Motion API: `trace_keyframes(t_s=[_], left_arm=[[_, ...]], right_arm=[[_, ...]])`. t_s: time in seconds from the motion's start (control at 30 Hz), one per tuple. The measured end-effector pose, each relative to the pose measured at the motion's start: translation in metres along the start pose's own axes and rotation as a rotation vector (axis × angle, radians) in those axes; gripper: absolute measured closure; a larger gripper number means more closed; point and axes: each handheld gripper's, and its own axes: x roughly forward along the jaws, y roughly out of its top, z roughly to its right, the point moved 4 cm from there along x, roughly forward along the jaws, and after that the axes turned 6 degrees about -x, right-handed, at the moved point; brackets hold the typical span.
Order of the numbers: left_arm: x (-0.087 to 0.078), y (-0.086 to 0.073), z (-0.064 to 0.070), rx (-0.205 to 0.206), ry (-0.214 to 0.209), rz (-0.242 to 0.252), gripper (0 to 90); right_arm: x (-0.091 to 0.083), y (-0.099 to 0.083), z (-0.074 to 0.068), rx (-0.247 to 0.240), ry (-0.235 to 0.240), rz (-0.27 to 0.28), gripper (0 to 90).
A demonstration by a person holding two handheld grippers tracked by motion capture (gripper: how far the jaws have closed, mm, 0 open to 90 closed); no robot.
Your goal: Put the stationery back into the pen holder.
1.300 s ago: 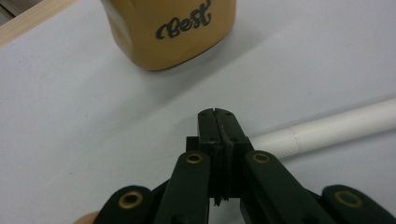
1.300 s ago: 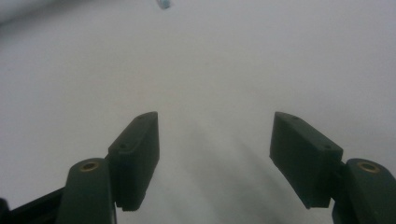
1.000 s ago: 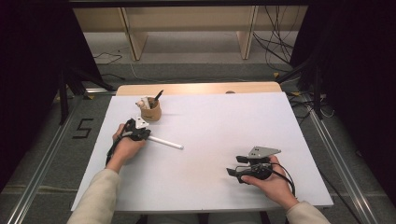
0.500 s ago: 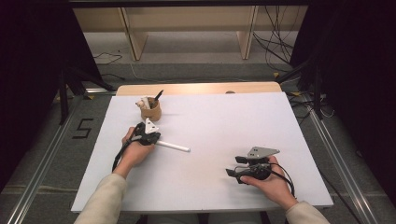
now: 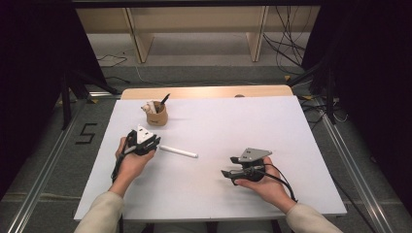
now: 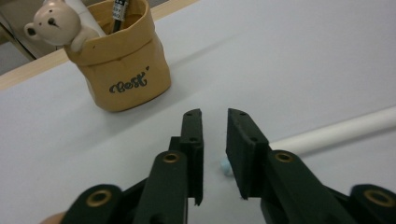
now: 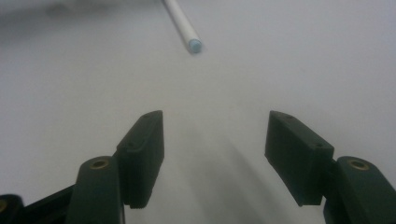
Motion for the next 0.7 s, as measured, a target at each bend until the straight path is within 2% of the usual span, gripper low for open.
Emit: trace_keyframes(t_s=[0.27,0.53,0.7], left_arm=[[-0.026,-0.023,0.021,-0.080,-0.028,-0.017,59.5],[-0.040,-0.034,0.041,-0.097,-0.059,-0.034,50.5],[-0.042,-0.039,0.044,-0.095,-0.063,-0.050,48.0]], right_arm=[[0.034,0.027,-0.003,-0.058,0.015,-0.007,41.5],[0.066,0.049,-0.008,-0.115,0.039,-0.021,44.7],[0.082,0.059,-0.011,-0.144,0.041,-0.032,46.2]])
